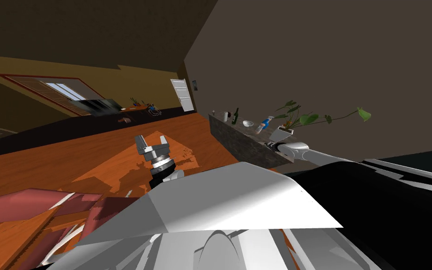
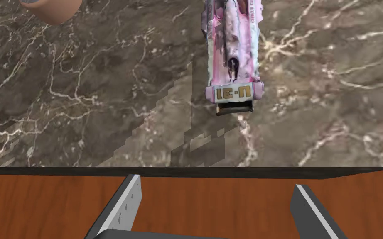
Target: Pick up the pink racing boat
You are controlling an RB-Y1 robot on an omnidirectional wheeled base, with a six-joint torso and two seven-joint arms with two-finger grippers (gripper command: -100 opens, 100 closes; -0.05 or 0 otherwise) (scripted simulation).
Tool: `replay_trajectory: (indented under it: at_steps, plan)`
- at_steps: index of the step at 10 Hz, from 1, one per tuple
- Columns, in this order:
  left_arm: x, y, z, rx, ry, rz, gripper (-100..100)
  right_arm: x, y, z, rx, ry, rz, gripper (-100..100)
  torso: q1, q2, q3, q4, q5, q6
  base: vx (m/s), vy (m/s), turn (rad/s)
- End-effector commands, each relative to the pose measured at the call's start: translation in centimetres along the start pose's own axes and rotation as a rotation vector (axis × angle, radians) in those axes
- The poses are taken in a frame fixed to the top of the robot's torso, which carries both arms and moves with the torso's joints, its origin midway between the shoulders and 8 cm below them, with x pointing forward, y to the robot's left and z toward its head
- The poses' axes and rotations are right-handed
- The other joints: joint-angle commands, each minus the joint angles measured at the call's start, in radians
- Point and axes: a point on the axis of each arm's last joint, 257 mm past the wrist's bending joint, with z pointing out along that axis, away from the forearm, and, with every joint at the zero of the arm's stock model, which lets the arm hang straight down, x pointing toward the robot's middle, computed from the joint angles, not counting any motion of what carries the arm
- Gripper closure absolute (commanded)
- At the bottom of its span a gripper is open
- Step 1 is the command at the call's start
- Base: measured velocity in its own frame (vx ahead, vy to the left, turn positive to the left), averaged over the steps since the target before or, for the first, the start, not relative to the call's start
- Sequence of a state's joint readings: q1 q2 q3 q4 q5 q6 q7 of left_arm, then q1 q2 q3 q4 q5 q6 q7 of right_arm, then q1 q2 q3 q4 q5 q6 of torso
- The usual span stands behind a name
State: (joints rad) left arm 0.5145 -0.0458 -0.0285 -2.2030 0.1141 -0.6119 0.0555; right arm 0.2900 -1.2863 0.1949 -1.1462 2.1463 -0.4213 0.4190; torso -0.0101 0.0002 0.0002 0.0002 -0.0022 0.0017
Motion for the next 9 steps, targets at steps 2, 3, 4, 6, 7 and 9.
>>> replay_trajectory:
  at_steps: [2,3,4,6,7,9]
  plan:
    - [0.0,0.0,0.0,0.0,0.0,0.0,0,1.1,1.0,-0.2,-0.033,0.023,-0.059,-100,0.0,0.001,0.0,0.0,0.0,0.0,0.037,-0.142,0.057]
    - [0.0,0.0,0.0,0.0,0.0,0.0,0,1.1,1.3,-0.1,-0.043,0.025,-0.072,-100,-0.002,-0.001,0.0,0.0,0.0,0.0,0.11,-0.201,0.08]
    - [0.0,0.0,0.0,0.0,0.0,0.0,0,1.1,1.6,-0.1,-0.049,0.025,-0.077,-100,-0.004,-0.004,-0.002,-0.001,-0.001,0.0,0.064,-0.198,0.043]
    - [0.0,0.0,0.0,0.0,0.0,0.0,0,1.1,1.4,-0.1,-0.045,0.025,-0.073,0,0.001,0.0,0.0,0.0,0.0,0.0,0.009,-0.052,0.009]
    - [0.0,0.0,0.0,0.0,0.0,0.0,0,0.7,1.4,-0.1,-0.034,0.018,-0.088,-100,0.006,0.001,0.001,0.0,0.001,0.0,0.054,-0.008,-0.141]
    - [0.0,0.0,0.0,0.0,0.0,0.0,0,0.3,1.4,-0.1,-0.023,0.012,-0.103,-100,0.009,-0.004,-0.002,-0.001,0.002,0.001,0.124,0.01,-0.129]
